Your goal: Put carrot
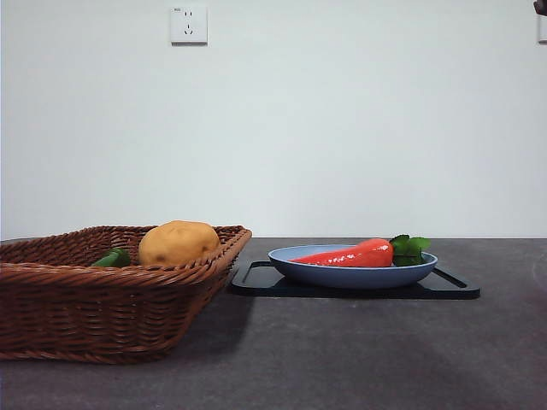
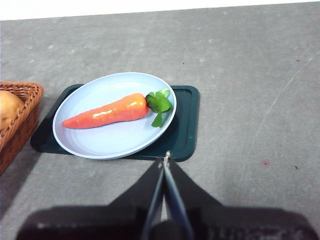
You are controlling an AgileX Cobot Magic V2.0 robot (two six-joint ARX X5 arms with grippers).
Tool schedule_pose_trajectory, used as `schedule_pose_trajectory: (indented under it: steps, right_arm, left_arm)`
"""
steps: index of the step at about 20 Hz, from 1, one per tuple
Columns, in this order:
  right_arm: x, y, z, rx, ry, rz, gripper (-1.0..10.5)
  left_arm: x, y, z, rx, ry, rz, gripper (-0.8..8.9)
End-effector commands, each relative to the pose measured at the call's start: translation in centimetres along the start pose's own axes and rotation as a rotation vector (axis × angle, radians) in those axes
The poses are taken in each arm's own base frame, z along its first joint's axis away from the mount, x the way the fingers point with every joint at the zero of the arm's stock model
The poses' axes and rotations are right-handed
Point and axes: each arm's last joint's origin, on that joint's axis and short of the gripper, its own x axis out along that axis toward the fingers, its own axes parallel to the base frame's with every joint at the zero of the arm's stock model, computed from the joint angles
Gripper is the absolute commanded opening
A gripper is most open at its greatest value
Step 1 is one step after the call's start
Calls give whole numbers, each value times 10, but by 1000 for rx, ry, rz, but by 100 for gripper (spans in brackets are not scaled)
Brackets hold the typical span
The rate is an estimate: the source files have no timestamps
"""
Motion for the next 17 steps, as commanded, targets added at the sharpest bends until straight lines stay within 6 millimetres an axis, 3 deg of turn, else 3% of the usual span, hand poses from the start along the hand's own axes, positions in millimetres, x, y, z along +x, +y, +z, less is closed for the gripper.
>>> schedule_pose_trajectory:
  steps: [1, 4, 11, 17]
  right_arm:
    - [-1, 1, 4, 18, -22, 5, 3]
    - [-1, 1, 4, 18, -22, 5, 4]
    - [-1, 1, 4, 18, -22, 5, 4]
    - [-1, 1, 4, 18, -22, 5, 4]
  left_arm:
    - [-8, 4, -15, 46, -80, 63, 8]
    - [-6, 9, -48, 51, -94, 152, 8]
    - [24, 18, -125, 36, -3, 249, 8]
    - [33, 19, -148, 26, 23, 254, 8]
